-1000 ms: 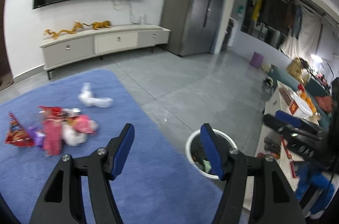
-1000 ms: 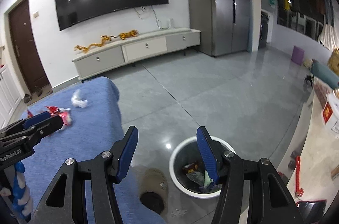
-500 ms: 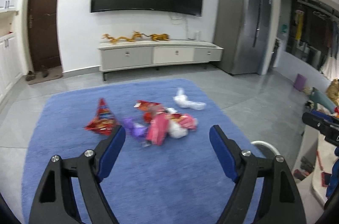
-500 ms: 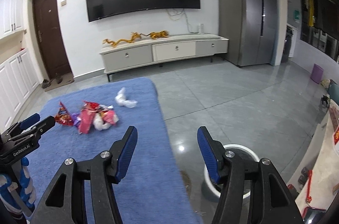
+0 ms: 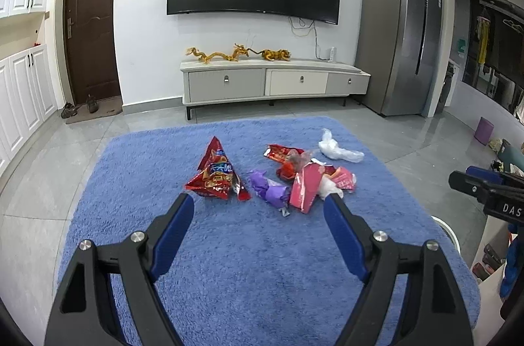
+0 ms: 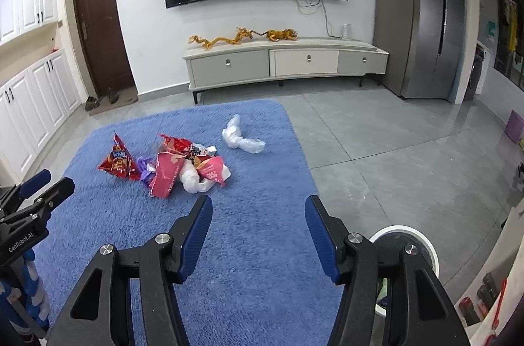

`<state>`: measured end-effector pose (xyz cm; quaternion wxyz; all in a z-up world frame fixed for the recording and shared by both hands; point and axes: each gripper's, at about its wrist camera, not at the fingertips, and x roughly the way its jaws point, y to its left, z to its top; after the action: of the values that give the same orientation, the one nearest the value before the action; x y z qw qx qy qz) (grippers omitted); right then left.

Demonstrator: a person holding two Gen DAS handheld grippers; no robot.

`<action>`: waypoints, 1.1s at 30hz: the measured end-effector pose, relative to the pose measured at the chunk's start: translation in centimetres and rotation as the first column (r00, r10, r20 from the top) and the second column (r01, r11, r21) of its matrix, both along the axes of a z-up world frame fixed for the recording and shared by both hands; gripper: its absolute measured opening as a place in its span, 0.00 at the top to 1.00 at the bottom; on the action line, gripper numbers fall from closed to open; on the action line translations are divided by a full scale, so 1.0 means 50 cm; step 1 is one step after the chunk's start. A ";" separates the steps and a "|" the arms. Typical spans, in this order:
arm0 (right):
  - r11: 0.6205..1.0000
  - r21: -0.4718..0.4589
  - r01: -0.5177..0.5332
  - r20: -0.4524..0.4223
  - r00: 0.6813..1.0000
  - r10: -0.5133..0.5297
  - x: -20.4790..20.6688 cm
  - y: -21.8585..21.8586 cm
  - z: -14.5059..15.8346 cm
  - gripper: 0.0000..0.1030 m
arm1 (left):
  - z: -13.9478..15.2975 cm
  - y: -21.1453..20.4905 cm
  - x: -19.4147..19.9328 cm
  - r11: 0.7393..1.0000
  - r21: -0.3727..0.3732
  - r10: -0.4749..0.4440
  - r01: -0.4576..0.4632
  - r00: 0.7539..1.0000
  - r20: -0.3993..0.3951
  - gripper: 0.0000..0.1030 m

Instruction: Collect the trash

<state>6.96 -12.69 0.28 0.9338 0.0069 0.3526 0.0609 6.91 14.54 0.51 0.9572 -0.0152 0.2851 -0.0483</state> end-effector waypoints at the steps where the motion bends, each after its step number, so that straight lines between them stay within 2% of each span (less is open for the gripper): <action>1: 1.000 -0.002 -0.003 -0.004 1.000 0.003 0.007 0.005 -0.003 0.45 | -0.002 0.001 0.003 1.000 -0.001 0.000 0.000 1.000 -0.003 0.22; 18: 0.996 -0.002 -0.088 -0.070 0.994 0.088 0.117 0.076 -0.076 0.45 | -0.077 0.036 0.086 1.000 0.001 0.031 -0.031 0.994 -0.102 0.22; 23: 0.994 -0.003 -0.105 -0.079 0.991 0.104 0.148 0.083 -0.091 0.45 | -0.095 0.064 0.104 0.998 -0.034 0.049 -0.054 0.992 -0.120 0.22; 28: 0.990 -0.011 -0.138 -0.083 0.987 0.136 0.183 0.093 -0.103 0.45 | -0.098 0.100 0.129 0.995 -0.060 0.075 -0.082 0.990 -0.119 0.21; 33: 0.984 -0.003 -0.176 -0.100 0.979 0.175 0.231 0.115 -0.129 0.45 | -0.085 0.121 0.176 0.994 -0.043 0.092 -0.096 0.991 -0.092 0.18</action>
<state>18.51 -6.95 -6.20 0.9060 -0.0265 0.3984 0.1406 15.72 20.59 -3.77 0.9439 -0.0537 0.3256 -0.0091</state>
